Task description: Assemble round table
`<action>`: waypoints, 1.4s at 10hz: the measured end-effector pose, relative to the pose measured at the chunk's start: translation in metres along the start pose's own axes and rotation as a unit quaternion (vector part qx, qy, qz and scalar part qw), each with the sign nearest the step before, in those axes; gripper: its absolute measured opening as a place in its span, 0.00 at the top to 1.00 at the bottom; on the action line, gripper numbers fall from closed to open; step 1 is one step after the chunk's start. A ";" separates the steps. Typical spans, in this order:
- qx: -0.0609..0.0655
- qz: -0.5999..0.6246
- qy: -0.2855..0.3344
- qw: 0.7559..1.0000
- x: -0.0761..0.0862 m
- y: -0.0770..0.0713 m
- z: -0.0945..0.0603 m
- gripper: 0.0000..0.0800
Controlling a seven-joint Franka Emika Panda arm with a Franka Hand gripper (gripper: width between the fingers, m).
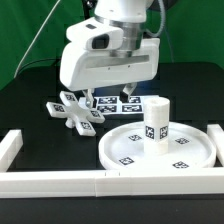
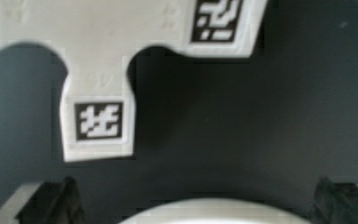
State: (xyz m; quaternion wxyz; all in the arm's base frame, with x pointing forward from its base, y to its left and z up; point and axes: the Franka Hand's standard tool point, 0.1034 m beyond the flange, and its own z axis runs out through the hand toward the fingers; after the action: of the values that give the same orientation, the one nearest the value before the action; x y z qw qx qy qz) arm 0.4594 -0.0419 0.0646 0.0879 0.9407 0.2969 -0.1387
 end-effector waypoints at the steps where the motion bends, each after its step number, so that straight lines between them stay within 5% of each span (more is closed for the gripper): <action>1: 0.007 0.004 -0.035 0.999 -0.001 0.002 -0.005 0.19; 3: 0.017 0.003 -0.086 0.996 -0.002 -0.003 -0.003 0.19; 6: 0.014 -0.029 -0.090 0.995 -0.001 0.002 0.000 0.19; 9: -0.016 -0.163 -0.115 0.980 -0.006 0.013 0.008 0.19; 14: -0.014 -0.175 -0.113 0.978 -0.005 0.010 0.011 0.19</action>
Offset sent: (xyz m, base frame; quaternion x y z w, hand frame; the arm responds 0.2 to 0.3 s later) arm 0.0000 0.0000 0.0000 0.0000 -0.1296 0.0000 0.9916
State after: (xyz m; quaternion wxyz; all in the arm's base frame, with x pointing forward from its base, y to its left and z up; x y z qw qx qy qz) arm 0.4589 -0.0555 0.0568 0.1084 0.8511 0.4471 -0.2530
